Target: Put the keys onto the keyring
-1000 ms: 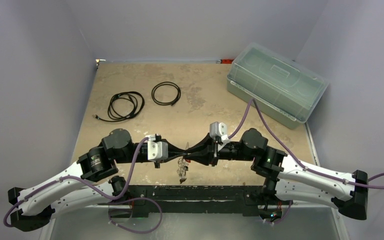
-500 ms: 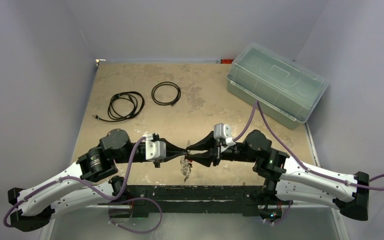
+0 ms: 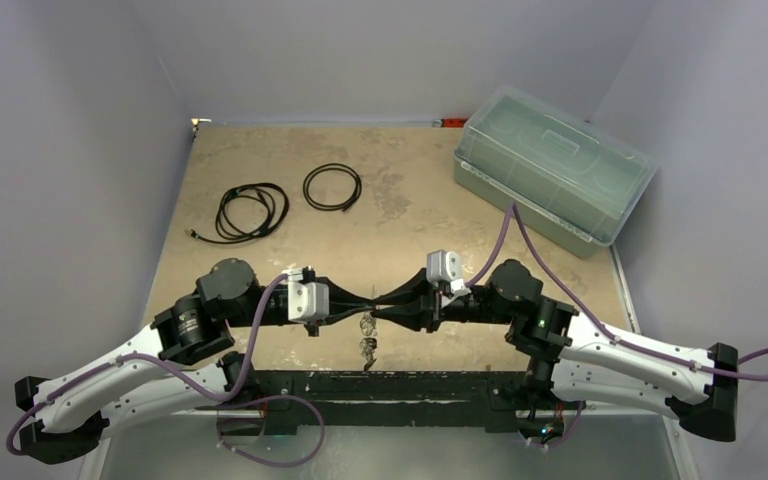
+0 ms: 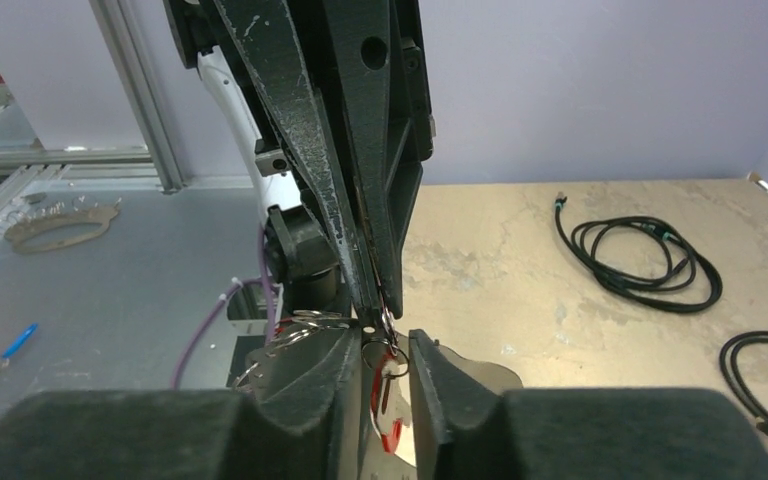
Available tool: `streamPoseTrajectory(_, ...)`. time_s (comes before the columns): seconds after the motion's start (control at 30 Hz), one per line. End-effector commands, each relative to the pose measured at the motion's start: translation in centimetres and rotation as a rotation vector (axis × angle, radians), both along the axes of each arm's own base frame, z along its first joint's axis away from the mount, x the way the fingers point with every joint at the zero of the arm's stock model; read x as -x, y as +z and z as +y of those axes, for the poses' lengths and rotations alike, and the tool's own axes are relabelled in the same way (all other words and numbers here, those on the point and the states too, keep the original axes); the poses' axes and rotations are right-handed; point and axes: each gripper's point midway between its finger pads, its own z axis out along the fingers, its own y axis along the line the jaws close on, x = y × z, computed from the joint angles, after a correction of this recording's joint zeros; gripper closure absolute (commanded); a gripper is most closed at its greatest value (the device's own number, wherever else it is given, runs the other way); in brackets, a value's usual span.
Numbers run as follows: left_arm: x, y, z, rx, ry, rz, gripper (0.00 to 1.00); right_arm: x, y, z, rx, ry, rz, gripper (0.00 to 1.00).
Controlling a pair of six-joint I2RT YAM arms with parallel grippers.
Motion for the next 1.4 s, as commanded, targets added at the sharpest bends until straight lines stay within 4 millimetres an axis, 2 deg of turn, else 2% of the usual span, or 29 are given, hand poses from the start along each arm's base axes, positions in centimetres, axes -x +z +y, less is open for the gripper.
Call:
streamPoseTrajectory(0.0,0.4,2.2,0.0,0.079,-0.02,-0.027,1.0,0.1,1.7,0.2,-0.039,0.011,-0.034,0.82)
streamPoseTrajectory(0.13,0.4,2.1,-0.1,0.077,-0.019,-0.026,1.0,0.2,1.9,0.3,-0.046,0.017,-0.037,1.0)
streamPoseTrajectory(0.33,0.3,2.2,-0.1,0.08,-0.013,-0.026,1.0,0.6,2.3,0.3,-0.071,0.042,-0.052,1.0)
streamPoseTrajectory(0.57,0.2,2.2,0.0,0.08,-0.007,-0.024,1.0,-0.7,3.2,-0.3,-0.128,-0.046,-0.065,1.0)
streamPoseTrajectory(0.6,0.3,2.3,0.0,0.081,-0.009,-0.027,0.98,-0.9,3.3,-0.4,-0.131,-0.06,-0.064,1.0)
streamPoseTrajectory(0.67,0.4,2.5,0.3,0.09,-0.007,-0.031,0.73,-1.2,3.5,-0.6,-0.14,-0.079,-0.065,1.0)
streamPoseTrajectory(0.77,0.1,3.2,1.0,0.105,0.025,-0.041,0.49,-1.6,3.6,-0.7,-0.128,-0.1,-0.089,1.0)
streamPoseTrajectory(0.83,-0.2,3.6,1.5,0.105,0.056,-0.046,0.41,-1.9,3.4,-0.7,-0.107,-0.114,-0.093,1.0)
streamPoseTrajectory(0.97,-1.7,3.9,2.6,0.074,0.164,-0.042,0.41,-2.7,2.7,-0.7,-0.037,-0.15,-0.1,1.0)
streamPoseTrajectory(1.07,-3.2,3.3,3.1,-0.01,0.245,-0.042,0.51,-3.5,1.9,-0.9,0.032,-0.191,-0.097,1.0)
streamPoseTrajectory(1.2,-4.5,1.5,3.0,-0.137,0.284,-0.055,0.43,-4.1,1.8,-1.4,0.065,-0.237,-0.093,1.0)
streamPoseTrajectory(1.27,-4.5,0.3,2.6,-0.203,0.256,-0.077,0.41,-4.1,1.5,-1.4,0.079,-0.241,-0.087,1.0)
streamPoseTrajectory(1.37,-3.8,-0.3,1.7,-0.235,0.175,-0.111,0.42,-4.1,0.9,-1.3,0.105,-0.242,-0.074,1.0)
